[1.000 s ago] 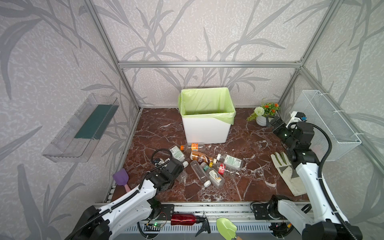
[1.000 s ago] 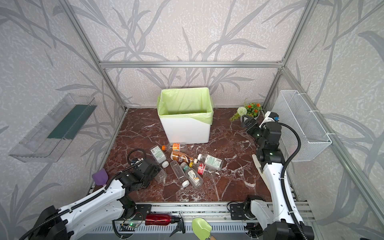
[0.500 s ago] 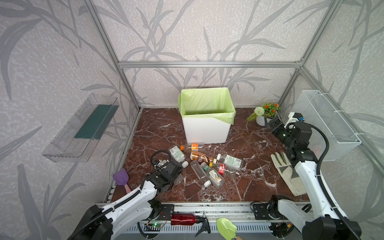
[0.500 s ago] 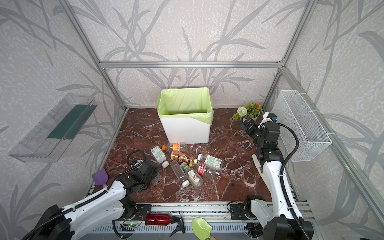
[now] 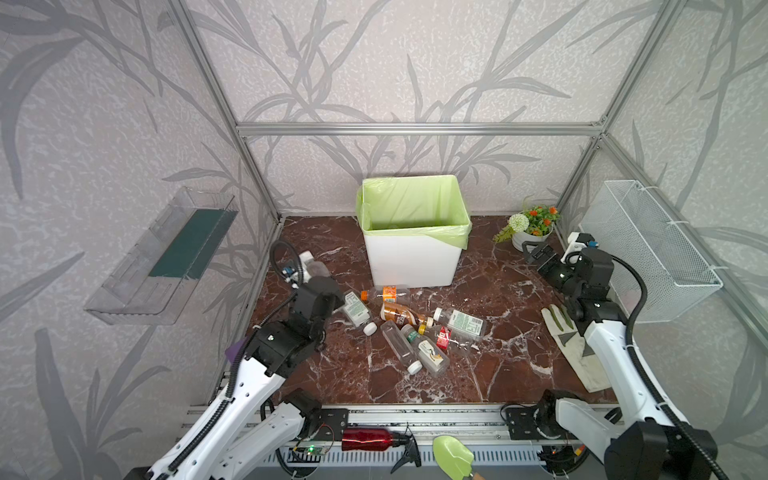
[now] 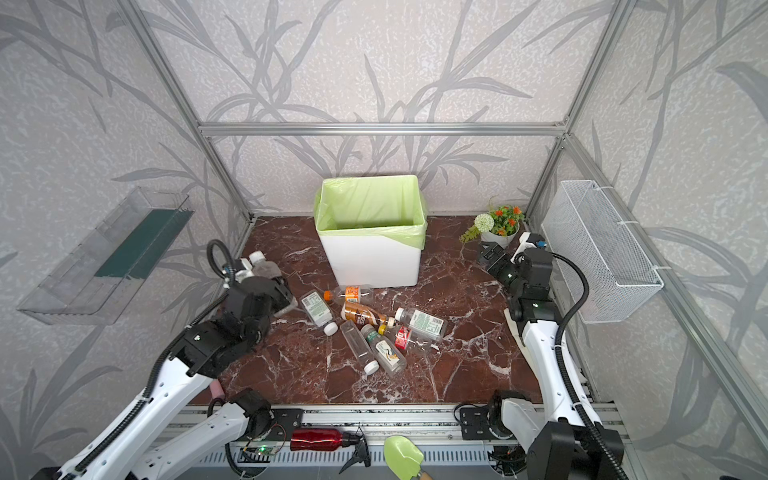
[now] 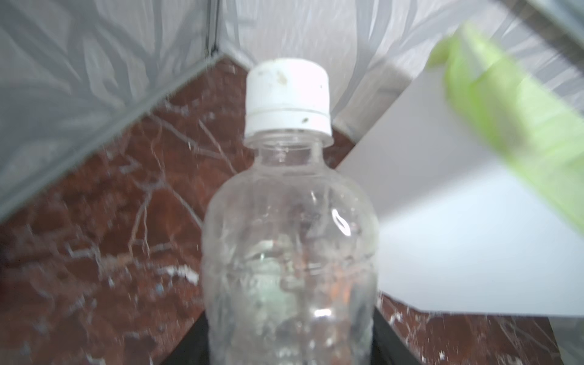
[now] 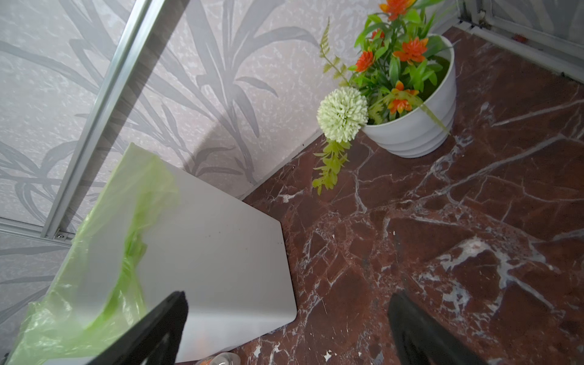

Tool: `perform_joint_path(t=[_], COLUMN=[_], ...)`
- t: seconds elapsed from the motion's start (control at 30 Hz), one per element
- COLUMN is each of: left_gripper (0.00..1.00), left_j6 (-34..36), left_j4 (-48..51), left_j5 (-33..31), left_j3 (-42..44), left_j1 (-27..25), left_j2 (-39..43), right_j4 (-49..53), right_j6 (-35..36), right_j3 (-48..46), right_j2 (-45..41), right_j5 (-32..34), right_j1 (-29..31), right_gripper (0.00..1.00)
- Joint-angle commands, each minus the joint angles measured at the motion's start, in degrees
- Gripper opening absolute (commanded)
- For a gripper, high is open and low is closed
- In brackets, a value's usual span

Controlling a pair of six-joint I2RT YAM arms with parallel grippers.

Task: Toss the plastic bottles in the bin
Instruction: 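Lift the white-capped clear bottle with the left gripper and drop it into the bin, then withdraw the left gripper from the bin back toward the bottle pile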

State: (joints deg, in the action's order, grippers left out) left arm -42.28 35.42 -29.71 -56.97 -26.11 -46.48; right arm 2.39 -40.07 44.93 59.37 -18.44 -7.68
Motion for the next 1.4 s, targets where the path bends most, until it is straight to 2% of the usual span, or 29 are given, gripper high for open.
perform_joint_path(t=[0.0,0.13,0.3,0.37,0.47,0.5,0.53,0.57,0.63,0.67,0.7,0.87,1.07,1.13,1.2,1.3,1.37], left_gripper=[0.52,0.52,0.50,0.49,0.53,0.57,0.65,0.82,0.94,0.99,0.99,0.99,0.99,0.99,0.99,0.99,0.99], left_j6=[18.81,26.93,26.39,26.59,29.02,28.81,28.74,29.10,31.37,32.67,33.82,41.20,42.10,40.20,35.12,27.14,25.03], left_j4=[-7.48,-15.09,-20.05,-16.17,-4.06,-1.89,-1.43,-2.23,-3.03,-3.15,-3.99,-19.58,-18.73,-17.89,-15.84,-13.99,-13.67], left_j5=[2.83,6.85,14.69,16.81,20.01,20.89,21.90,22.55,22.78,20.74,18.48,7.04,0.23,-1.25,0.27,7.03,6.03], left_j3=[-10.10,-24.51,-34.56,-38.61,-48.15,-50.64,-52.62,-53.90,-56.92,-58.41,-58.77,-45.88,-34.34,-29.45,-24.75,-17.05,-11.70], left_j1=[6.40,7.48,6.79,3.10,-3.81,-4.79,-5.43,-5.56,-5.69,-5.70,-5.70,-5.73,-4.89,-3.65,-0.54,7.64,10.74], left_j2=[-3.78,-12.06,-21.23,-28.67,-42.88,-46.06,-47.93,-48.38,-47.24,-45.83,-43.96,-29.80,-22.92,-20.36,-17.65,-13.42,-11.15], right_j4=[-2.65,-2.63,-2.50,-2.04,-1.29,-1.01,-0.62,-0.03,1.44,2.30,2.68,-0.44,-0.30,1.17,3.32,7.31,9.70], right_j6=[0.16,-0.07,-0.35,-0.18,0.09,0.11,0.22,0.52,1.46,2.01,2.17,-0.92,-2.85,-3.21,-2.38,0.56,1.84], right_j3=[-0.67,-1.32,-2.76,-3.17,-3.30,-3.17,-3.10,-2.92,-2.33,-2.06,-2.04,-4.27,-4.94,-5.11,-5.09,-4.52,-4.40], right_j2=[-0.11,-1.20,-2.85,-3.12,-3.04,-3.12,-3.45,-3.84,-4.68,-5.02,-5.26,-4.85,-4.28,-5.07,-5.79,-5.71,-4.92], right_j5=[-1.23,-1.86,-2.65,-2.59,-3.03,-3.54,-4.01,-4.45,-4.77,-4.55,-4.45,-5.56,-7.49,-7.45,-7.13,-5.65,-3.90], right_j1=[-0.90,-2.41,-4.18,-4.51,-5.27,-5.78,-6.46,-7.25,-8.50,-9.00,-9.20,-9.36,-9.17,-8.54,-6.60,-1.72,1.85], right_gripper=[0.99,0.99,0.99,0.99,0.99,0.99,0.99,0.99,0.99,0.99,0.99,0.99,1.00,1.00,0.99,0.98,0.98])
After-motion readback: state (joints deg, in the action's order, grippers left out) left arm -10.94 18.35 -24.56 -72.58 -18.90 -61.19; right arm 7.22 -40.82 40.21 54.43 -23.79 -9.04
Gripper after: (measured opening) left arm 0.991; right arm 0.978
